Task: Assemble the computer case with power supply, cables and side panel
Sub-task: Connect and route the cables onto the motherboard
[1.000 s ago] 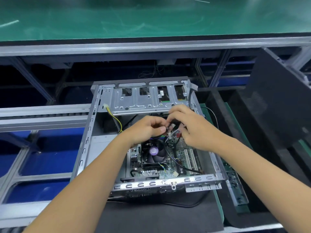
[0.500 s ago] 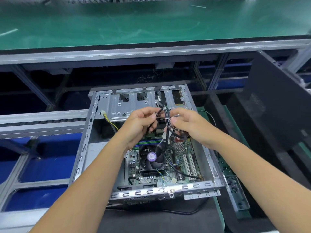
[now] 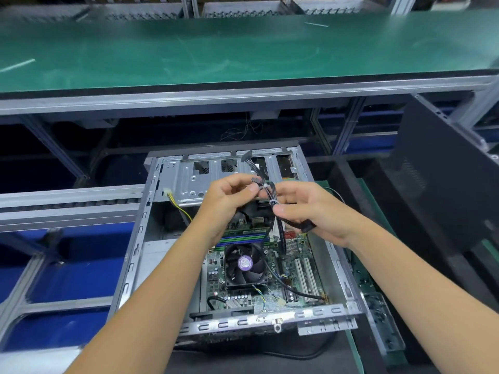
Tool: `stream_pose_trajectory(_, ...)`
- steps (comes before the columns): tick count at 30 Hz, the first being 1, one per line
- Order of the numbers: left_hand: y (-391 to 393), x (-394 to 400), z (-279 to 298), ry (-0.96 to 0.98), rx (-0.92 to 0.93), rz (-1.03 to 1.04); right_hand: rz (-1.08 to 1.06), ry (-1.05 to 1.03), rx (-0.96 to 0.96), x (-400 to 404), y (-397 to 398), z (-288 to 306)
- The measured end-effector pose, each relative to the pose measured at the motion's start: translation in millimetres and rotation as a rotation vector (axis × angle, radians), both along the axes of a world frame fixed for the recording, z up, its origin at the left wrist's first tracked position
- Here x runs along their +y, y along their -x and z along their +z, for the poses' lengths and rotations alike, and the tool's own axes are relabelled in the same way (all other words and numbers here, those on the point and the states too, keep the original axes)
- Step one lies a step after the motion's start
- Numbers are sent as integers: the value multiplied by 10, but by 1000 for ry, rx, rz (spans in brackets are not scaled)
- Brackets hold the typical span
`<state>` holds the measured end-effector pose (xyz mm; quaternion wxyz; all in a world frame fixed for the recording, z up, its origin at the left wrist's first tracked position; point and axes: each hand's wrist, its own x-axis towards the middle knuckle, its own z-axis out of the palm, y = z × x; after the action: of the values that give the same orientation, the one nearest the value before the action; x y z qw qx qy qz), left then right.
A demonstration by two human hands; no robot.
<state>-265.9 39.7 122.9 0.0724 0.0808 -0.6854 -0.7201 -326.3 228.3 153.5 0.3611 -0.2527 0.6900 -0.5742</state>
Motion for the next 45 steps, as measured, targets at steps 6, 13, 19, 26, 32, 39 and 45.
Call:
stream_pose_trajectory(6, -23, 39, 65, 114, 163, 63, -54, 10, -15, -13, -26, -47)
stream_pose_trajectory(13, -12, 51, 39, 125, 127, 114, -119, 125, -171, -68, -62, -122)
stream_pose_trajectory(19, -64, 99, -4, -95, 143, 87, -253, -32, -85, -114, -130, -187)
stream_pose_trajectory(26, -83, 126, 25, -215, 152, 22, -206, 39, 281, -155, -103, -14)
stream_pose_trajectory(32, -130, 221, -18, -244, 109, 23, -232, 92, 140, -206, -131, -42)
stream_pose_trajectory(39, -157, 195, -89, -238, 110, -20, -296, 142, -35, -220, -145, -126)
stream_pose_trajectory(45, -138, 209, -99, -200, 83, -20, -324, 197, -198, -208, -115, -156)
